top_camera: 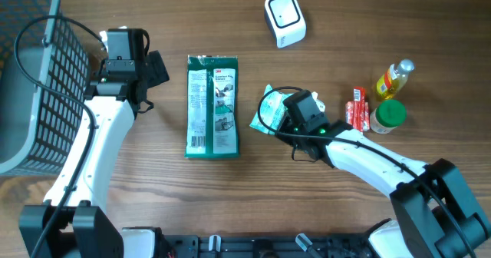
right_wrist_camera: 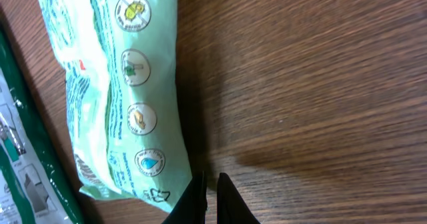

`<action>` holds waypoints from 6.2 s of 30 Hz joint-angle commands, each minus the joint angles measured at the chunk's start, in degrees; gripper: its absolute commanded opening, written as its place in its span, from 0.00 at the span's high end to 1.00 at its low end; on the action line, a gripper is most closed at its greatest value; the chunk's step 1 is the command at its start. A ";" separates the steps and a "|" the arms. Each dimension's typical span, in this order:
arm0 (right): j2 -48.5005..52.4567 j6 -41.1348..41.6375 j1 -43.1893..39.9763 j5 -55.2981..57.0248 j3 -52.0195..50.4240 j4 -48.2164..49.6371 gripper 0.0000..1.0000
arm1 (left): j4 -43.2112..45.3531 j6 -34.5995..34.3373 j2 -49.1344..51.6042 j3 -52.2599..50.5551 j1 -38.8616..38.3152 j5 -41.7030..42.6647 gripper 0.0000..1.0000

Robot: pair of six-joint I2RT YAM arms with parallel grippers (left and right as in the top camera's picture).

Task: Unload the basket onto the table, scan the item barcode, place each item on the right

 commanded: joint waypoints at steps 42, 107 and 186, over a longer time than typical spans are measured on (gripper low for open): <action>2.62 9.07 9.35 -0.04 -0.74 12.17 0.89 | 0.17 0.50 -0.07 0.61 0.28 -0.52 0.00; 14.19 -41.59 -14.91 -21.14 14.88 -6.49 0.50 | 0.17 0.50 -0.07 0.61 0.28 -0.52 0.00; 4.22 -48.28 -20.31 -31.10 14.80 -13.88 0.96 | 0.17 0.50 -0.07 0.61 0.28 -0.52 0.00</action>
